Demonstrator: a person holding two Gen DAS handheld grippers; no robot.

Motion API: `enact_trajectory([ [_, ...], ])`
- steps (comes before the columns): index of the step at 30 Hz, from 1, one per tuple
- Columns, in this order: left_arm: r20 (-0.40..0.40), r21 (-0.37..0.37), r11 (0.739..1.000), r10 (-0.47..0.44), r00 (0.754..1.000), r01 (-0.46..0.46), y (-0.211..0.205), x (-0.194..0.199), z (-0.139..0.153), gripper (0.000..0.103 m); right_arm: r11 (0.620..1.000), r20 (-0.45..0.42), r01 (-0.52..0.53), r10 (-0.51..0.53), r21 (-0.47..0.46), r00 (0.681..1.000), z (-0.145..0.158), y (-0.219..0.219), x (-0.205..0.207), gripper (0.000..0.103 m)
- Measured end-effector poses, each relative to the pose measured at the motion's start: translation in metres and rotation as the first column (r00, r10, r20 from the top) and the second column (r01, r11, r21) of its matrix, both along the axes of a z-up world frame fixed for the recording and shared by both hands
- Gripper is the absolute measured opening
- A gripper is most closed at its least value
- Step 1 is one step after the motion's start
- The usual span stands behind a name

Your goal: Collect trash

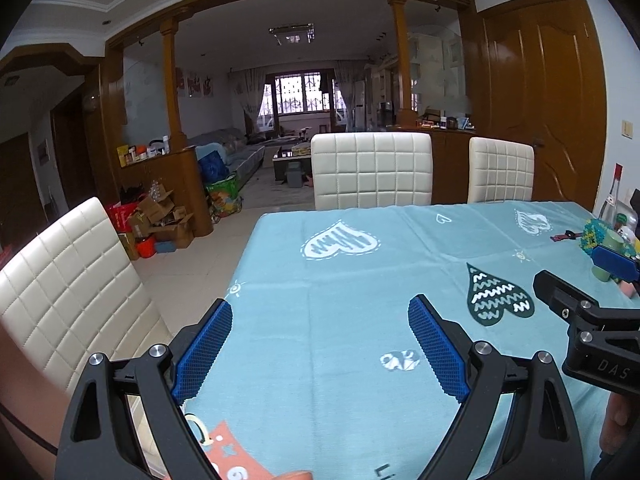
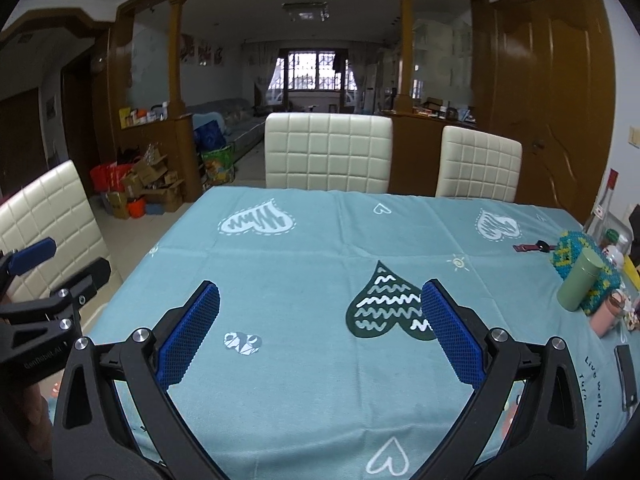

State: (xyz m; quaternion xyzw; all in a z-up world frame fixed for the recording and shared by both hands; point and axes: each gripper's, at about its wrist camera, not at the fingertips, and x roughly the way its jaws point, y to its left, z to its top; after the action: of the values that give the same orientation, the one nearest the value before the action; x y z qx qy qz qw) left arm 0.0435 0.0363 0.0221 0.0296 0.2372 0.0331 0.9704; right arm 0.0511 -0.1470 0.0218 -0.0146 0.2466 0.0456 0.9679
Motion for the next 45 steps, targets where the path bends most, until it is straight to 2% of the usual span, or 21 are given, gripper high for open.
enact_trajectory([
  [10, 0.025, -0.014, 1.000, -0.015, 1.000, 0.015, -0.014, -0.008, 0.015, 0.088, 0.998, 0.066, 0.036, -0.039, 0.045, 0.997, 0.019, -0.022, -0.018, 0.100],
  [18, 0.032, -0.005, 1.000, -0.014, 0.999, 0.014, -0.018, -0.011, 0.015, 0.088, 0.998, 0.094, 0.043, -0.047, 0.036, 0.994, 0.023, -0.023, -0.026, 0.100],
  [38, 0.066, 0.037, 0.998, -0.044, 0.997, 0.041, -0.031, -0.019, 0.013, 0.088, 0.998, 0.090, 0.038, -0.042, 0.043, 0.995, 0.022, -0.024, -0.027, 0.100],
  [45, 0.038, 0.041, 0.997, -0.067, 0.997, 0.065, -0.032, -0.016, 0.010, 0.088, 0.998, 0.087, 0.036, -0.040, 0.045, 0.995, 0.022, -0.025, -0.025, 0.100],
])
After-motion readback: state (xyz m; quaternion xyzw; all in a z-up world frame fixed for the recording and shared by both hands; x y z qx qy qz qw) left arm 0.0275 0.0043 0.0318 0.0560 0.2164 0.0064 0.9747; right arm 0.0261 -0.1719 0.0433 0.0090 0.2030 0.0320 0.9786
